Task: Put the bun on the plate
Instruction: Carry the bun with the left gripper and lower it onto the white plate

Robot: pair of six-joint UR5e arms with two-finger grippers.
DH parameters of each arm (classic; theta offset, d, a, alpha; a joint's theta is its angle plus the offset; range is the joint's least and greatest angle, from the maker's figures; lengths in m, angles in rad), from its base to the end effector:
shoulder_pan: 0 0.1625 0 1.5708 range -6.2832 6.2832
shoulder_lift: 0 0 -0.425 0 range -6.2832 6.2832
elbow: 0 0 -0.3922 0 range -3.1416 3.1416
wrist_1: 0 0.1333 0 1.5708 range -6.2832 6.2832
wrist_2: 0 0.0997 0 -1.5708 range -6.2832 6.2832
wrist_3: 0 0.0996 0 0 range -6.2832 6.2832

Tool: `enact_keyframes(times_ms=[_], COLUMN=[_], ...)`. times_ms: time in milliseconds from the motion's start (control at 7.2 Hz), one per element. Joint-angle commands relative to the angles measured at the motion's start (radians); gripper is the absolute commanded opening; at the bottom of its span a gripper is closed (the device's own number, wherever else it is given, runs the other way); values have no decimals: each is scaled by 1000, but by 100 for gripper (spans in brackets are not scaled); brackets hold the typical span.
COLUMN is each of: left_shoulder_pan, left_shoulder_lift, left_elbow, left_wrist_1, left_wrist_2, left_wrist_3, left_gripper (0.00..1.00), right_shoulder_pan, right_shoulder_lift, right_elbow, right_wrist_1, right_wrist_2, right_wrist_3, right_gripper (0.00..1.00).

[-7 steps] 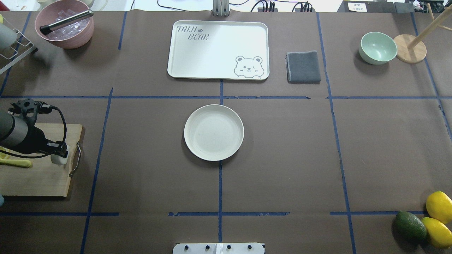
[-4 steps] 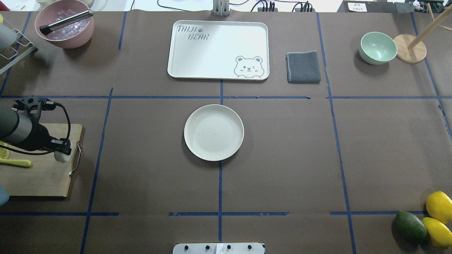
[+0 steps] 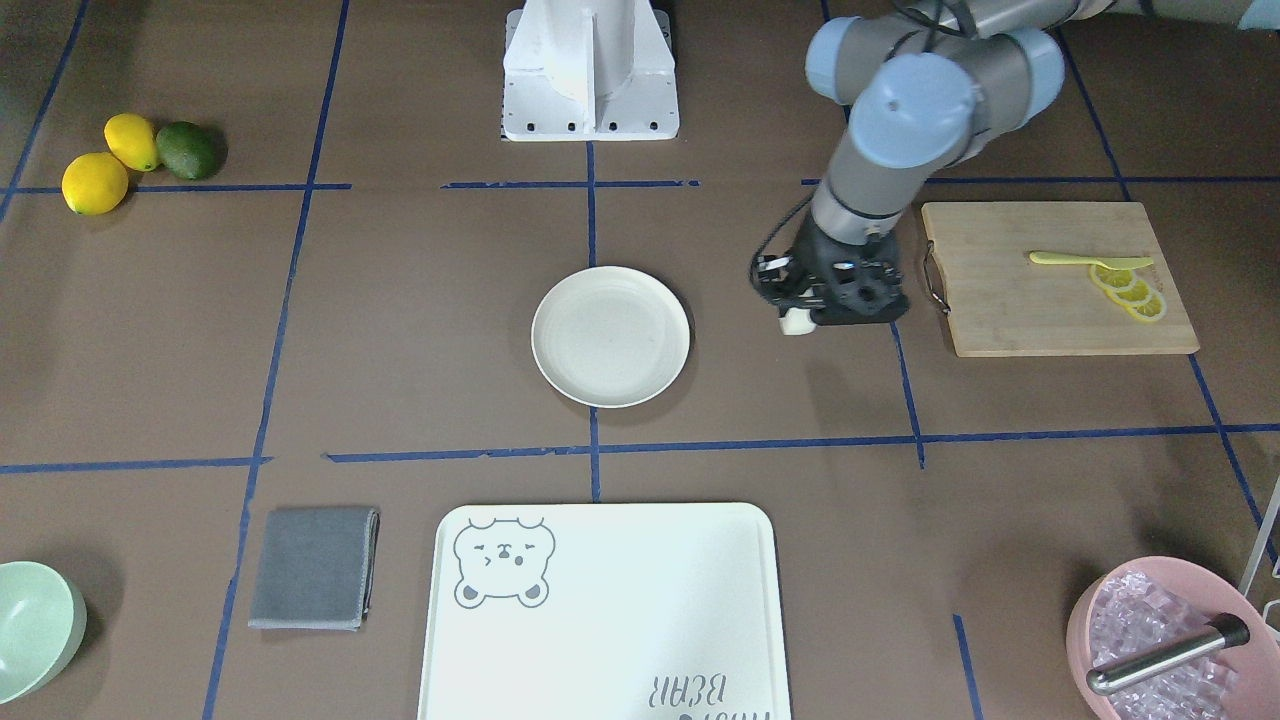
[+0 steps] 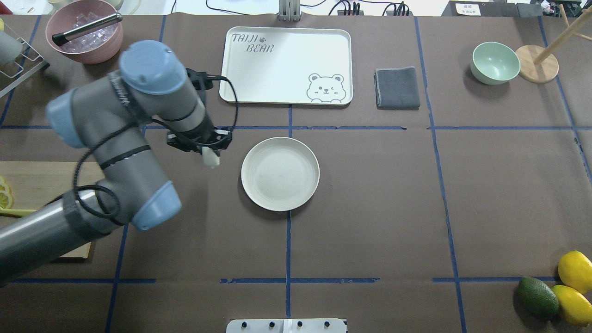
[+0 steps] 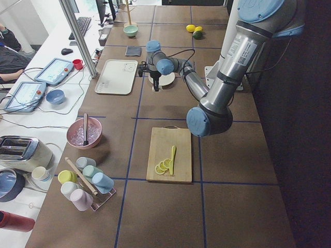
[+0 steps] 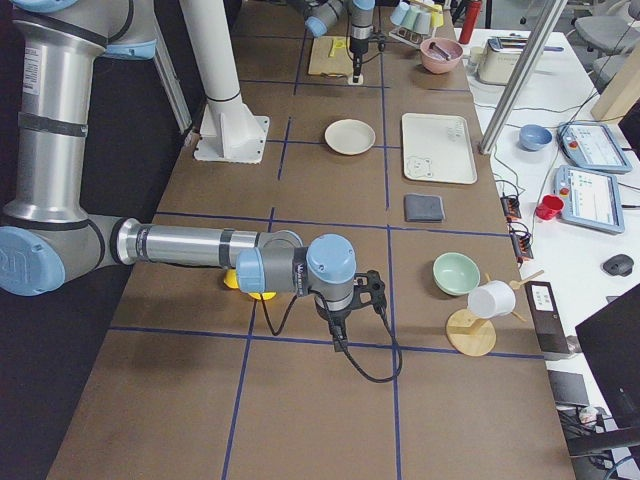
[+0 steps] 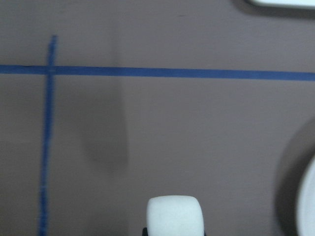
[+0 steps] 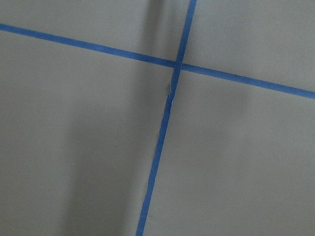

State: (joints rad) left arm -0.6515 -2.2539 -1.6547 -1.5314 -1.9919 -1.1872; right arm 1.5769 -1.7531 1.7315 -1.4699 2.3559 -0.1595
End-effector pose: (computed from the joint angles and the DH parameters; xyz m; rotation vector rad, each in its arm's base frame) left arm 0.4890 -0.4893 0.2215 0.0050 0.8213 -0.0995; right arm 0.0655 -0.4196 0.6513 0.1400 -0.7768 -0.1765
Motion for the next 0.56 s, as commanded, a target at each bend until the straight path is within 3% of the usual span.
enact_keyframes(times_ms=[0, 278, 417], left_shoulder_pan=[81, 140, 151], left_shoulder_lift=[-210, -224, -222], left_elbow=[192, 268, 298], left_wrist_1=[-32, -116, -139], left_wrist_2=[65, 118, 133], left_wrist_3=[-126, -155, -152], left_gripper=[37, 41, 52], right_shoulder_pan=[0, 0, 0], right_shoulder_lift=[1, 1, 1], right_elbow=[-1, -1, -1], right_wrist_1=[2, 0, 0], right_wrist_2=[0, 0, 0], right_wrist_3=[0, 0, 0], right_gripper=[100, 100, 100])
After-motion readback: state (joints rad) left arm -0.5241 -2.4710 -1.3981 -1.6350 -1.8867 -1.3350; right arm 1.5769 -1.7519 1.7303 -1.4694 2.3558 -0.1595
